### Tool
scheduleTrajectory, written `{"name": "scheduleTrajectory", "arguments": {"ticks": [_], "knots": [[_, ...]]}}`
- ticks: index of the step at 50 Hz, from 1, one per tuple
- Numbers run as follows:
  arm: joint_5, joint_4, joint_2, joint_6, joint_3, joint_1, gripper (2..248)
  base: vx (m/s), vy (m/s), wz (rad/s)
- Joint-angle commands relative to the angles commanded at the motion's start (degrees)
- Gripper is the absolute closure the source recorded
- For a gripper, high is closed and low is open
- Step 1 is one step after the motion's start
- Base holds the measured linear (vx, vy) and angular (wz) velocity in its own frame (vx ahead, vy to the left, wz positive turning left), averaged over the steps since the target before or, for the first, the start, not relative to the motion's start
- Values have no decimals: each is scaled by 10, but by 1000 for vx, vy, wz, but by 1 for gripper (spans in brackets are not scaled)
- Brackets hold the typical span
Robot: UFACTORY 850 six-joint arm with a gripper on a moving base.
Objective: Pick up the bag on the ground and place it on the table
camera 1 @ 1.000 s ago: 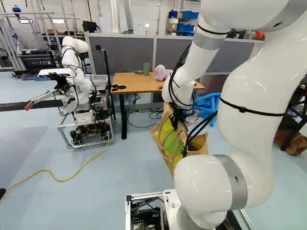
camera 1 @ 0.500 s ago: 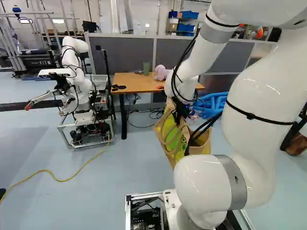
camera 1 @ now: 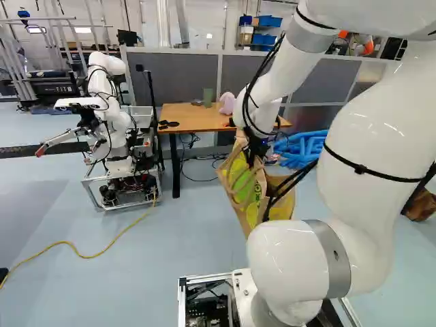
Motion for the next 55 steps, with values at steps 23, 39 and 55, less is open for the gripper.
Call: {"name": "scheduleTrajectory", "arguments": {"ticks": [23, 39, 55], "knots": [[-49, 49, 10, 0, -35, 13, 228, 0, 0, 0], [-101, 81, 17, 0, -59, 23, 228, 0, 0, 0], [-155, 108, 24, 0, -84, 28, 228, 0, 0, 0]]}}
